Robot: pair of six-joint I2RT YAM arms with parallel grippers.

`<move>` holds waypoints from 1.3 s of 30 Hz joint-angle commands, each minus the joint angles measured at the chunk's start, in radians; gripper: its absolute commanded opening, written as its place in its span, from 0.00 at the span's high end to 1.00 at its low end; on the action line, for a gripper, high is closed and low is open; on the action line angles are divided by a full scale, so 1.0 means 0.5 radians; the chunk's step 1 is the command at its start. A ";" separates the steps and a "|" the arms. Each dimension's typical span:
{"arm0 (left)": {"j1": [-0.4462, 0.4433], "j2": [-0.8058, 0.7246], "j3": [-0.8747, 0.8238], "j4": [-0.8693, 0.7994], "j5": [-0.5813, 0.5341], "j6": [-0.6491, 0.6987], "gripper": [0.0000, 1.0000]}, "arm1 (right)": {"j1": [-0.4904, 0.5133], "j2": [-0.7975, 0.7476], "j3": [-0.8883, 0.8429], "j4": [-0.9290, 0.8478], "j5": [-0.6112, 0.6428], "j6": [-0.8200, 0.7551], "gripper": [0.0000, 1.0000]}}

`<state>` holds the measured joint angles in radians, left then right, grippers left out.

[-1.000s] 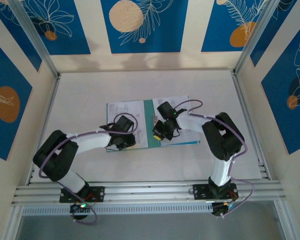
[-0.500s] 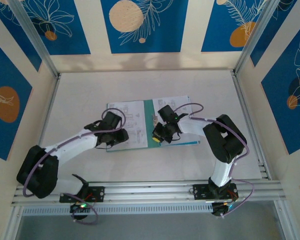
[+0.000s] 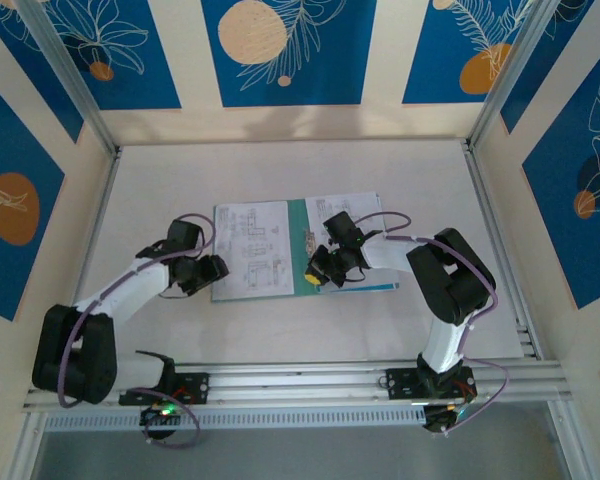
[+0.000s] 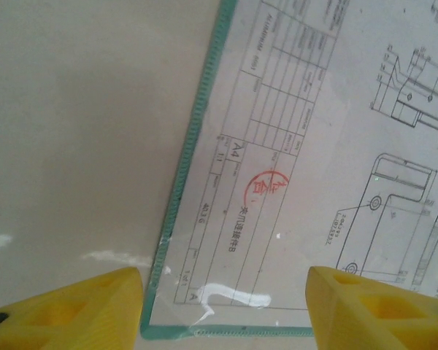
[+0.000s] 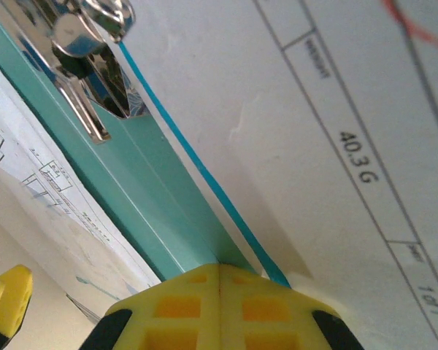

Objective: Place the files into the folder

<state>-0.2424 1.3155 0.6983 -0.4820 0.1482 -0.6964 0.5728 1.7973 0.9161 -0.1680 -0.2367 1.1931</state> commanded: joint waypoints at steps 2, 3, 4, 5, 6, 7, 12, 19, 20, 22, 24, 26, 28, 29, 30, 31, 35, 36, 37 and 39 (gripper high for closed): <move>0.016 0.153 0.070 0.082 0.097 0.197 0.38 | -0.004 0.108 -0.025 -0.198 0.020 -0.041 0.99; 0.014 0.187 0.093 0.075 0.075 0.232 0.38 | -0.003 0.111 -0.025 -0.196 0.019 -0.039 0.99; 0.015 0.215 0.108 0.057 0.044 0.252 0.38 | -0.004 0.112 -0.025 -0.195 0.018 -0.038 1.00; 0.015 0.246 0.127 0.041 0.017 0.271 0.38 | -0.002 0.111 -0.025 -0.192 0.017 -0.036 1.00; 0.013 0.280 0.140 0.026 -0.008 0.291 0.38 | -0.002 0.111 -0.025 -0.194 0.018 -0.033 1.00; 0.010 0.302 0.149 0.014 -0.018 0.301 0.38 | -0.004 0.113 -0.027 -0.193 0.017 -0.031 1.00; -0.057 0.260 0.104 -0.010 0.002 0.224 0.38 | -0.001 0.125 -0.025 -0.204 0.027 -0.027 1.00; -0.211 0.096 0.062 -0.248 -0.151 0.026 0.39 | 0.002 0.136 -0.016 -0.215 0.031 -0.020 1.00; -0.229 0.101 0.075 -0.313 -0.214 0.014 0.39 | -0.001 0.136 -0.013 -0.214 0.031 -0.021 1.00; -0.254 0.093 0.079 -0.380 -0.319 0.003 0.39 | 0.003 0.133 -0.010 -0.218 0.035 -0.020 1.00; -0.255 0.074 0.059 -0.378 -0.345 -0.003 0.38 | 0.005 0.138 -0.007 -0.219 0.038 -0.023 1.00; -0.255 0.084 0.049 -0.375 -0.349 -0.006 0.38 | 0.006 0.144 -0.007 -0.223 0.038 -0.021 1.00; -0.255 0.102 0.040 -0.351 -0.337 -0.011 0.38 | 0.010 0.154 -0.010 -0.219 0.036 -0.020 1.00; -0.255 0.111 0.028 -0.315 -0.321 -0.012 0.37 | 0.008 0.160 -0.007 -0.219 0.035 -0.024 1.00; -0.255 0.121 0.013 -0.275 -0.297 -0.023 0.37 | 0.008 0.162 -0.007 -0.219 0.032 -0.024 1.00; -0.255 0.130 0.002 -0.236 -0.266 -0.026 0.37 | 0.010 0.167 -0.007 -0.220 0.031 -0.024 1.00; -0.255 0.177 -0.042 -0.108 -0.167 -0.072 0.37 | 0.005 0.173 -0.006 -0.222 0.027 -0.030 1.00; -0.257 0.176 -0.052 -0.076 -0.146 -0.083 0.37 | 0.005 0.176 -0.007 -0.222 0.027 -0.030 1.00; -0.258 0.172 -0.060 -0.052 -0.129 -0.090 0.37 | 0.006 0.176 -0.007 -0.222 0.026 -0.030 1.00; -0.259 0.152 -0.072 -0.014 -0.107 -0.105 0.38 | 0.005 0.179 -0.005 -0.219 0.028 -0.030 1.00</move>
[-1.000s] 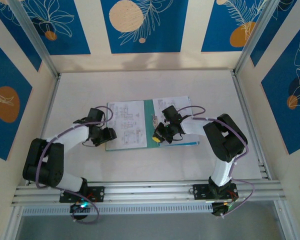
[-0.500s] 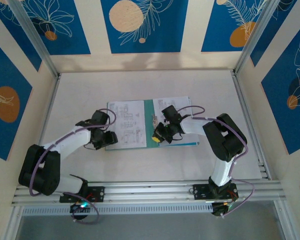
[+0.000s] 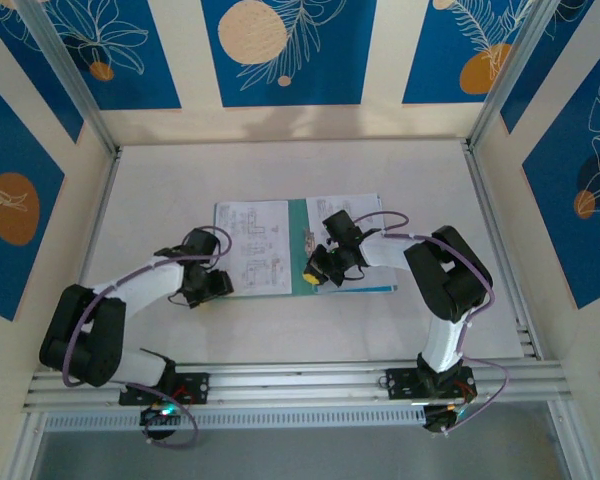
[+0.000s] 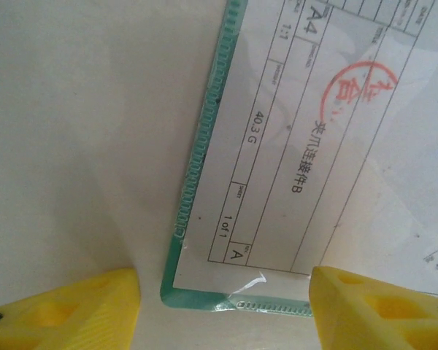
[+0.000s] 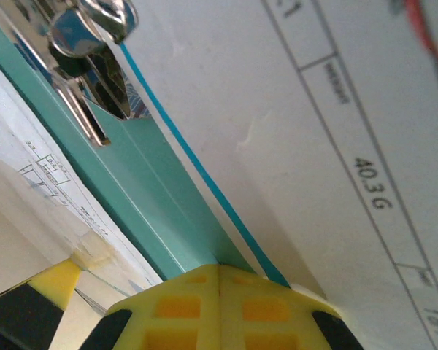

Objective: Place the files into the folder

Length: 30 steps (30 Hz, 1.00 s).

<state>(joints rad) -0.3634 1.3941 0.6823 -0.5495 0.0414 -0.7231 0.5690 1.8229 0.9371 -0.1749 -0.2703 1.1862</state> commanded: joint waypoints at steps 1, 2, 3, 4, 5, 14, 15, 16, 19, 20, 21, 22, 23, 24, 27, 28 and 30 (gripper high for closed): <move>-0.019 -0.008 -0.045 0.133 0.117 -0.057 0.38 | 0.013 0.131 -0.048 -0.205 0.094 -0.016 1.00; -0.019 -0.017 -0.051 0.152 0.134 -0.065 0.38 | 0.013 0.134 -0.049 -0.203 0.093 -0.016 1.00; -0.022 -0.024 -0.057 0.177 0.157 -0.074 0.38 | 0.016 0.134 -0.047 -0.202 0.093 -0.018 1.00; -0.029 -0.035 -0.063 0.212 0.179 -0.086 0.39 | 0.018 0.137 -0.049 -0.202 0.091 -0.017 1.00; -0.039 -0.048 -0.067 0.239 0.193 -0.096 0.39 | 0.017 0.140 -0.049 -0.202 0.087 -0.019 1.00; -0.062 -0.212 -0.164 0.469 0.207 -0.202 0.46 | 0.016 0.143 -0.055 -0.202 0.080 -0.019 1.00; -0.062 -0.231 -0.170 0.470 0.197 -0.203 0.47 | 0.015 0.140 -0.053 -0.205 0.082 -0.023 1.00; -0.062 -0.249 -0.178 0.473 0.190 -0.204 0.47 | 0.016 0.140 -0.050 -0.211 0.080 -0.026 1.00; -0.061 -0.334 -0.220 0.499 0.155 -0.207 0.50 | 0.014 0.143 -0.040 -0.221 0.080 -0.034 1.00; -0.062 -0.369 -0.234 0.511 0.145 -0.209 0.51 | 0.015 0.143 -0.040 -0.224 0.077 -0.037 1.00; -0.062 -0.400 -0.246 0.524 0.136 -0.208 0.53 | 0.013 0.145 -0.040 -0.224 0.077 -0.039 1.00; -0.060 -0.421 -0.252 0.530 0.130 -0.205 0.54 | 0.014 0.146 -0.040 -0.221 0.074 -0.040 1.00; -0.059 -0.446 -0.257 0.537 0.124 -0.204 0.57 | 0.012 0.148 -0.040 -0.215 0.070 -0.038 1.00; -0.059 -0.463 -0.255 0.532 0.118 -0.193 0.59 | 0.010 0.155 -0.041 -0.207 0.061 -0.035 1.00; -0.059 -0.507 -0.261 0.512 0.096 -0.169 0.63 | 0.013 0.161 -0.034 -0.197 0.053 -0.032 1.00; -0.060 -0.522 -0.270 0.520 0.092 -0.169 0.63 | 0.015 0.162 -0.031 -0.199 0.053 -0.032 1.00; -0.059 -0.541 -0.292 0.546 0.101 -0.170 0.65 | 0.015 0.168 -0.022 -0.208 0.055 -0.038 1.00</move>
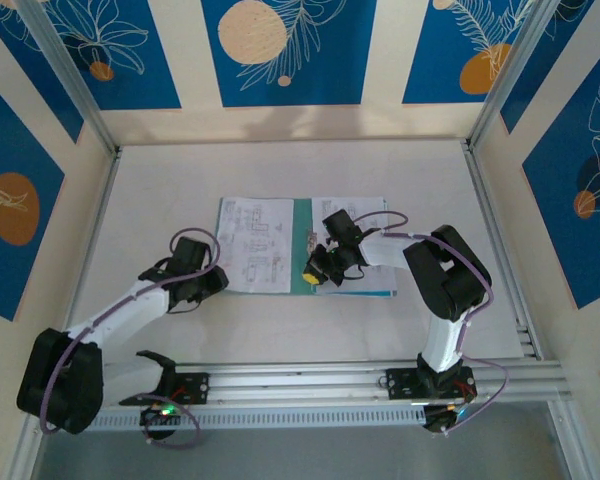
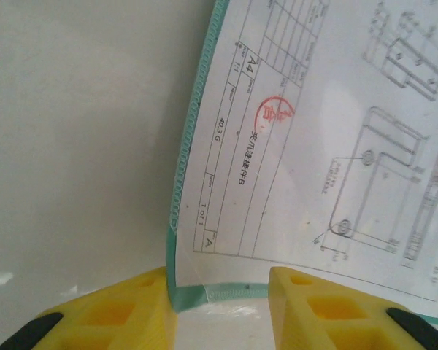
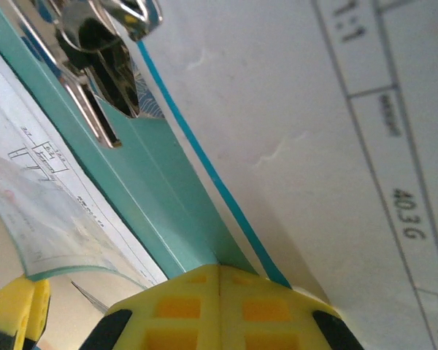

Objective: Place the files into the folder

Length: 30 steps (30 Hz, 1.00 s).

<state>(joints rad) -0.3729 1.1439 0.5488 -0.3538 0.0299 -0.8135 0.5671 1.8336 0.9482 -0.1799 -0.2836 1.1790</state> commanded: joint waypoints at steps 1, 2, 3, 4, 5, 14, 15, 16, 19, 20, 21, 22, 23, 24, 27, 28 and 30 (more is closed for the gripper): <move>-0.042 -0.045 -0.031 0.168 0.130 0.011 0.65 | 0.018 0.151 -0.043 -0.203 0.083 -0.023 1.00; -0.041 -0.048 -0.038 0.189 0.130 0.008 0.66 | 0.017 0.152 -0.040 -0.203 0.081 -0.026 1.00; -0.040 -0.053 -0.045 0.200 0.130 0.006 0.66 | 0.016 0.155 -0.040 -0.202 0.079 -0.026 1.00; -0.040 -0.056 -0.048 0.205 0.125 0.003 0.67 | 0.017 0.157 -0.039 -0.205 0.079 -0.026 1.00; -0.040 -0.059 -0.049 0.207 0.115 0.001 0.68 | 0.018 0.157 -0.037 -0.207 0.078 -0.029 1.00; -0.041 -0.105 -0.059 0.256 0.107 0.013 0.85 | 0.019 0.174 -0.028 -0.206 0.072 -0.041 1.00; -0.040 -0.114 -0.058 0.265 0.106 0.013 0.87 | 0.016 0.172 -0.027 -0.208 0.073 -0.043 1.00; -0.041 -0.122 -0.058 0.271 0.107 0.016 0.90 | 0.016 0.177 -0.025 -0.209 0.070 -0.047 1.00; -0.040 -0.144 -0.053 0.288 0.126 0.037 0.99 | 0.010 0.185 -0.010 -0.214 0.061 -0.061 1.00; -0.040 -0.154 -0.048 0.289 0.128 0.051 1.00 | 0.008 0.187 0.001 -0.217 0.055 -0.071 1.00; -0.040 -0.162 -0.045 0.285 0.134 0.061 1.00 | 0.007 0.194 0.013 -0.224 0.049 -0.083 1.00; -0.040 -0.176 -0.039 0.276 0.140 0.074 1.00 | 0.007 0.201 0.036 -0.235 0.040 -0.101 1.00; -0.040 -0.192 -0.029 0.258 0.140 0.091 1.00 | 0.007 0.207 0.066 -0.254 0.034 -0.126 1.00; -0.040 -0.199 -0.021 0.239 0.138 0.108 1.00 | 0.009 0.211 0.091 -0.275 0.027 -0.148 1.00; -0.046 -0.228 0.024 0.150 0.128 0.167 1.00 | 0.020 0.205 0.204 -0.371 0.040 -0.233 0.98; -0.053 -0.242 0.037 0.117 0.114 0.185 1.00 | 0.023 0.198 0.244 -0.403 0.047 -0.259 0.97; -0.074 -0.293 0.063 0.044 0.058 0.210 1.00 | 0.032 0.172 0.313 -0.434 0.038 -0.311 0.92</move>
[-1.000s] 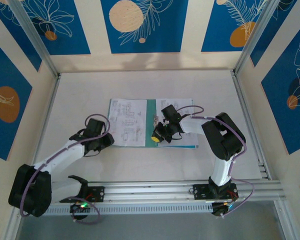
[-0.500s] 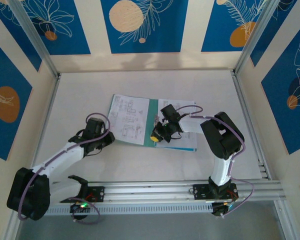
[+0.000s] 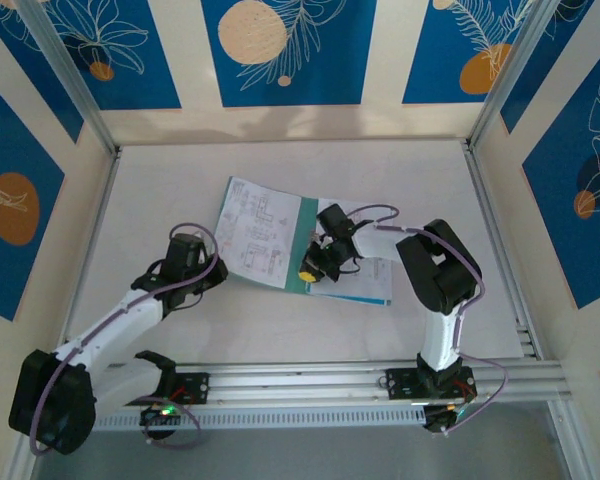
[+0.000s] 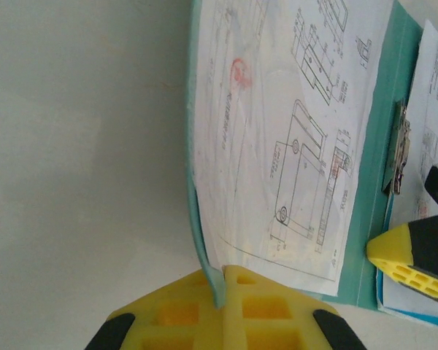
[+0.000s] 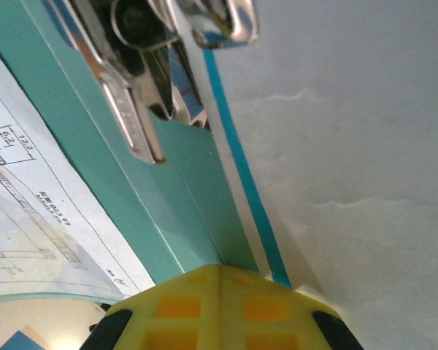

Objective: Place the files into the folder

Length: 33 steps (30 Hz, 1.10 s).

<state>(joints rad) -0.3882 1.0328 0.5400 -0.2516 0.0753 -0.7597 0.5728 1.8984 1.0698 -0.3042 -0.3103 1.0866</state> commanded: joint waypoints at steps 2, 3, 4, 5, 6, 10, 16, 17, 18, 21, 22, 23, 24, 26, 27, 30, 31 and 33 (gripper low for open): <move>-0.060 -0.132 0.109 -0.246 -0.103 0.127 1.00 | 0.033 0.003 0.143 -0.192 0.066 -0.177 0.85; -0.064 -0.161 0.116 -0.276 -0.132 0.138 1.00 | 0.041 -0.019 0.180 -0.205 0.062 -0.201 0.83; -0.064 -0.191 0.129 -0.311 -0.164 0.147 1.00 | 0.050 -0.043 0.221 -0.226 0.064 -0.228 0.80; -0.064 -0.225 0.142 -0.362 -0.197 0.155 1.00 | 0.054 -0.074 0.257 -0.243 0.069 -0.247 0.77; -0.064 -0.250 0.158 -0.399 -0.234 0.163 1.00 | 0.057 -0.105 0.274 -0.246 0.064 -0.261 0.74; -0.071 -0.360 0.239 -0.572 -0.353 0.223 1.00 | 0.023 -0.252 0.268 -0.284 0.106 -0.266 0.68; -0.184 -0.463 0.378 -0.804 -0.574 0.320 1.00 | -0.252 -0.480 -0.059 -0.332 0.231 -0.176 0.78; -0.238 -0.466 0.407 -0.831 -0.626 0.332 1.00 | -0.319 -0.512 -0.130 -0.333 0.237 -0.164 0.79; -0.295 -0.462 0.430 -0.852 -0.684 0.335 1.00 | -0.378 -0.533 -0.183 -0.333 0.240 -0.163 0.79; -0.516 -0.415 0.511 -0.888 -0.888 0.346 1.00 | -0.564 -0.575 -0.306 -0.379 0.267 -0.176 0.80; -0.590 -0.390 0.532 -0.890 -0.947 0.344 1.00 | -0.611 -0.579 -0.332 -0.389 0.270 -0.183 0.81; -0.675 -0.364 0.557 -0.887 -1.006 0.338 1.00 | -0.655 -0.574 -0.351 -0.395 0.271 -0.191 0.82; -0.743 -0.335 0.572 -0.878 -1.048 0.335 1.00 | -0.701 -0.565 -0.361 -0.407 0.271 -0.200 0.83; -0.914 -0.253 0.624 -0.862 -1.177 0.330 1.00 | -0.753 -0.542 -0.361 -0.423 0.282 -0.221 0.84; -0.995 -0.208 0.654 -0.860 -1.239 0.335 1.00 | -0.769 -0.521 -0.354 -0.440 0.294 -0.230 0.85; -1.249 -0.041 0.775 -0.865 -1.418 0.365 1.00 | -0.799 -0.399 -0.290 -0.502 0.307 -0.262 0.91; -1.330 0.025 0.816 -0.864 -1.466 0.377 1.00 | -0.803 -0.350 -0.266 -0.522 0.303 -0.271 0.93; -1.456 0.136 0.898 -0.881 -1.548 0.369 1.00 | -0.807 -0.305 -0.249 -0.529 0.305 -0.276 0.94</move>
<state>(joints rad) -1.0515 1.0481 0.9352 -0.6693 -0.5835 -0.5983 0.1741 1.7096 0.9215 -0.5163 -0.1604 0.9684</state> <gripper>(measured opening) 0.040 0.067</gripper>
